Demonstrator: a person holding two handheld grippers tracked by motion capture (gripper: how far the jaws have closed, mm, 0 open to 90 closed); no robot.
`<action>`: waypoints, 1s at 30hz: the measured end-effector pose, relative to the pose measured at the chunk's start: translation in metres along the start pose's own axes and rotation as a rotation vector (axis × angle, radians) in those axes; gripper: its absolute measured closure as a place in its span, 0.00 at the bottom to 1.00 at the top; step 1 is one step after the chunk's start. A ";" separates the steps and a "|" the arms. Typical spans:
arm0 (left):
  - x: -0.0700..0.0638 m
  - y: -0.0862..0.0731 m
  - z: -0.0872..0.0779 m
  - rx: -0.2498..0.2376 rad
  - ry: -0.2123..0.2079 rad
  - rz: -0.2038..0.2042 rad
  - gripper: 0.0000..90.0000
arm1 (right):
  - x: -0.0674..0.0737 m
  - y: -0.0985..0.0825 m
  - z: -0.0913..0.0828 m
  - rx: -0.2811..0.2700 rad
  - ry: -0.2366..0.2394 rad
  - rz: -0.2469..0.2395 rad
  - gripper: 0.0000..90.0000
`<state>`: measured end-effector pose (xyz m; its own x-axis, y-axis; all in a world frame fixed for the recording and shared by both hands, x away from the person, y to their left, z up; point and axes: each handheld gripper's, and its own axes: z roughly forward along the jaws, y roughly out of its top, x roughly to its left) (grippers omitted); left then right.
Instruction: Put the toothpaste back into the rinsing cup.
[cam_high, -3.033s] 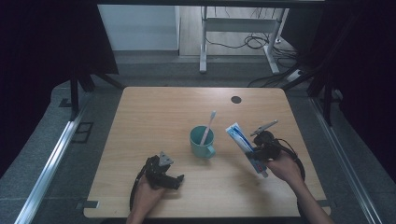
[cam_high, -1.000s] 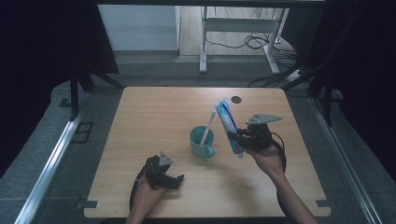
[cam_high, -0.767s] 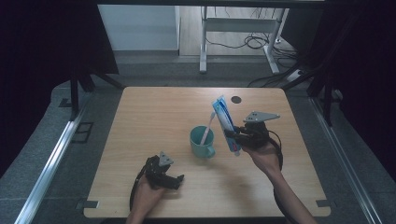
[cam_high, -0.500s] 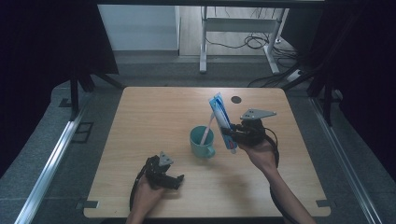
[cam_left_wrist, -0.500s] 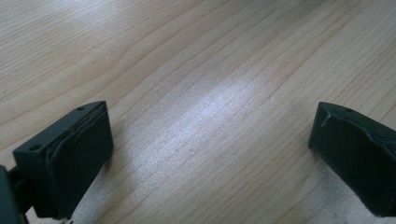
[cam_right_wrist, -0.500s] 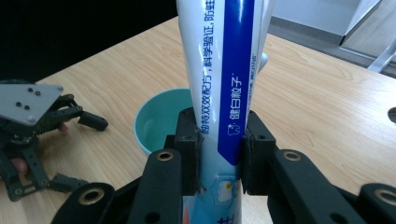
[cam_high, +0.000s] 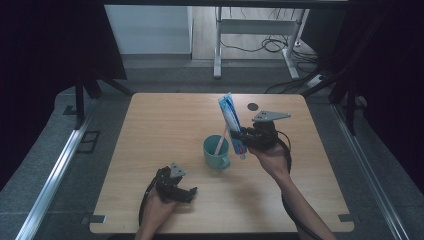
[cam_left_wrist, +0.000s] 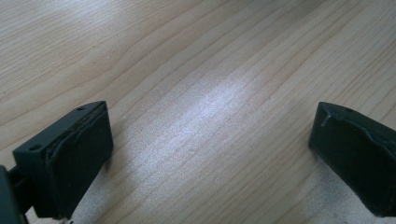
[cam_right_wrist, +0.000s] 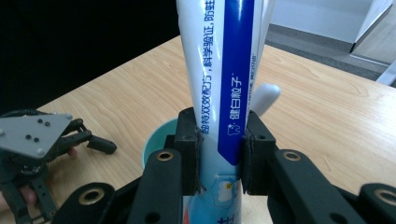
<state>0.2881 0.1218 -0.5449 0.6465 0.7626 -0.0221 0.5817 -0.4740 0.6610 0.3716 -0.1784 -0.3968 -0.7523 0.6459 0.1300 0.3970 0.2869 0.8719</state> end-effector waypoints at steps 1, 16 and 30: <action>0.000 0.000 0.000 0.000 0.000 0.000 0.00 | 0.001 0.002 0.001 -0.002 0.001 -0.002 0.80; 0.000 0.000 0.000 -0.001 0.000 0.000 0.00 | 0.008 0.022 0.021 -0.031 0.010 0.006 0.80; 0.000 0.000 0.000 -0.001 0.000 -0.001 0.00 | 0.019 0.030 0.045 -0.045 0.009 -0.017 0.80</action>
<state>0.2881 0.1217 -0.5450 0.6462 0.7628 -0.0227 0.5815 -0.4729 0.6620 0.3927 -0.1261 -0.3896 -0.7638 0.6344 0.1188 0.3600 0.2660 0.8942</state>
